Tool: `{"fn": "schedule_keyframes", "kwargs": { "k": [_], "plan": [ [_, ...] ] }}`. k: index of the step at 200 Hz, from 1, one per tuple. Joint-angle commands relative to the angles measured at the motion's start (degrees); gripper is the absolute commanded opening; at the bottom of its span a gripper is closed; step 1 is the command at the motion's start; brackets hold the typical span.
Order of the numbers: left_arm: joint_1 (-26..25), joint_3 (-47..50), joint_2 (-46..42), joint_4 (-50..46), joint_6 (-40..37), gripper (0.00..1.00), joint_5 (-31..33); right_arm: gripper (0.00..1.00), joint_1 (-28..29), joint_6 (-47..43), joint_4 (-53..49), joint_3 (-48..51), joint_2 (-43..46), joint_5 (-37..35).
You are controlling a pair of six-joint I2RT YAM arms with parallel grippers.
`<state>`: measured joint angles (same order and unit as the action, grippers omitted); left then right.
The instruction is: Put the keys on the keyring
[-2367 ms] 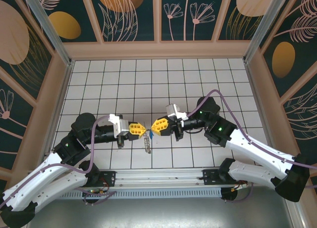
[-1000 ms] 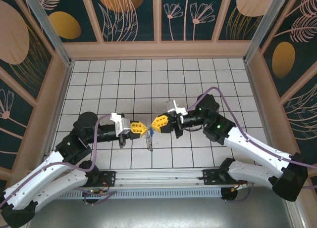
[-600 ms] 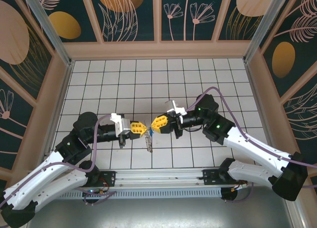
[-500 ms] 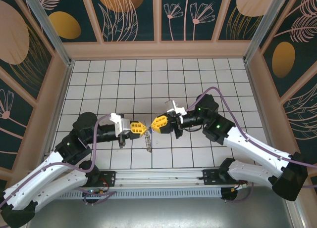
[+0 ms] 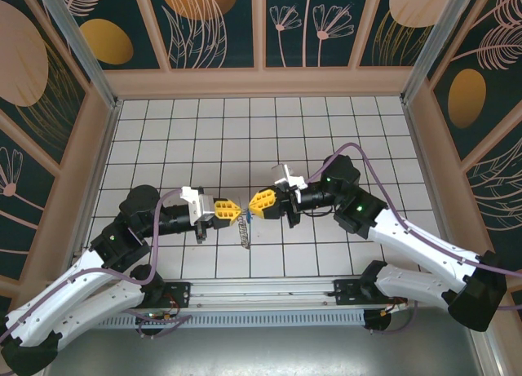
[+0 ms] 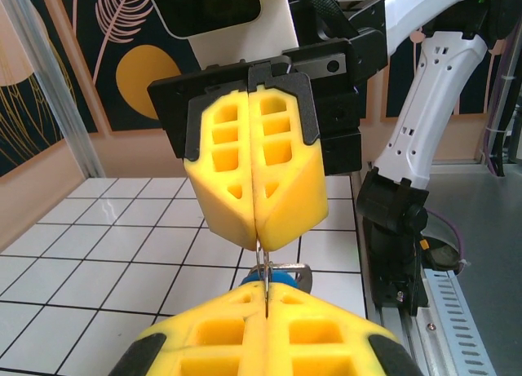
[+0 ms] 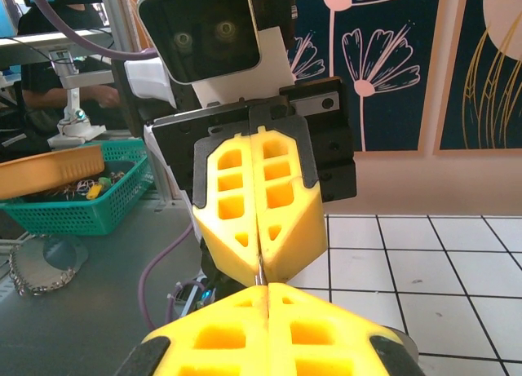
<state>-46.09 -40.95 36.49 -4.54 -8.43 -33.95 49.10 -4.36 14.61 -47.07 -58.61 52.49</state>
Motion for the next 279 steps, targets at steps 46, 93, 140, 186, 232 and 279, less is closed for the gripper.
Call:
{"fn": "schedule_keyframes", "kwargs": {
  "k": [46,93,140,186,232,279],
  "plan": [
    [0.0,-1.4,0.2,2.0,-1.2,0.00,0.8,0.00,0.1,-0.1,-0.3,-2.7,1.0,0.2],
    [-0.1,-1.4,0.0,1.8,-1.1,0.00,0.6,0.00,0.0,-0.1,0.2,-3.0,-0.1,0.6],
    [-0.1,-1.4,0.0,1.6,-1.2,0.00,0.4,0.00,0.0,-0.4,0.3,-2.7,0.4,-2.2],
    [0.0,-1.5,-0.1,1.5,-1.2,0.00,0.5,0.00,-0.2,-0.1,0.7,-2.6,0.7,-2.7],
    [-0.1,-1.5,-0.1,1.5,-1.2,0.00,0.5,0.00,-0.2,-0.3,0.1,-2.6,1.2,-3.3],
    [0.0,-1.4,0.0,1.5,-1.1,0.00,0.4,0.00,-0.2,-0.1,0.2,-2.5,1.8,-3.1]
  ]
}}
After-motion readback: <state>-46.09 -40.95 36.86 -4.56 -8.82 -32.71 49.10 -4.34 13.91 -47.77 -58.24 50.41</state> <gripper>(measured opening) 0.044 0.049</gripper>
